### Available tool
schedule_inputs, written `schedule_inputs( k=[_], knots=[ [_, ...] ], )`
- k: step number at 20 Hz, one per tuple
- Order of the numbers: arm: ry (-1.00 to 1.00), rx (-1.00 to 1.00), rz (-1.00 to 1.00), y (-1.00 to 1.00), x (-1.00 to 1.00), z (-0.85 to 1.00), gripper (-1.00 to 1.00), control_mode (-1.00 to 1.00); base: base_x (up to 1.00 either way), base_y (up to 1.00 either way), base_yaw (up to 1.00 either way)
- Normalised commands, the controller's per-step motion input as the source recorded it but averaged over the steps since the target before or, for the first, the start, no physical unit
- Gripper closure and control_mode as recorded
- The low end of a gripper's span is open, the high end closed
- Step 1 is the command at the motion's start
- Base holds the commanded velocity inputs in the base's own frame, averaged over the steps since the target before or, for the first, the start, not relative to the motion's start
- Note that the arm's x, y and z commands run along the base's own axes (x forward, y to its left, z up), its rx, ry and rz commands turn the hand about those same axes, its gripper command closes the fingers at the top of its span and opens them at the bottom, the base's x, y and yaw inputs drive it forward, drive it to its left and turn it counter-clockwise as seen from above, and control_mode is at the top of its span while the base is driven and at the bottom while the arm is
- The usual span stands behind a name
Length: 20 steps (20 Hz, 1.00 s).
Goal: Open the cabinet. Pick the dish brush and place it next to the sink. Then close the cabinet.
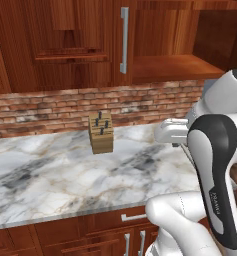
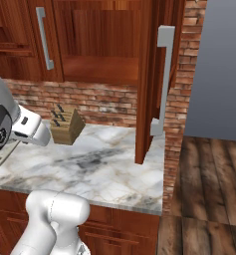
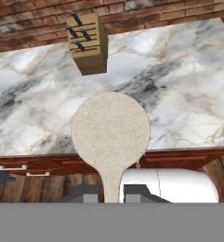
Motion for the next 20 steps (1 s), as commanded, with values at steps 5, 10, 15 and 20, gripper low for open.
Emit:
schedule_inputs(
  k=[5,10,15,20],
  knots=[
    [0.00,0.00,0.00,0.00,0.00,0.00,1.00,-1.00,0.00,0.00,0.00],
    [0.00,0.00,0.00,0.00,0.00,0.00,1.00,-1.00,0.00,0.00,0.00],
    [0.00,0.00,0.00,0.00,-0.05,0.00,1.00,-1.00,0.00,0.00,0.00],
    [0.00,0.00,0.00,0.00,-0.11,0.00,1.00,-1.00,0.00,0.00,0.00]
  ],
)
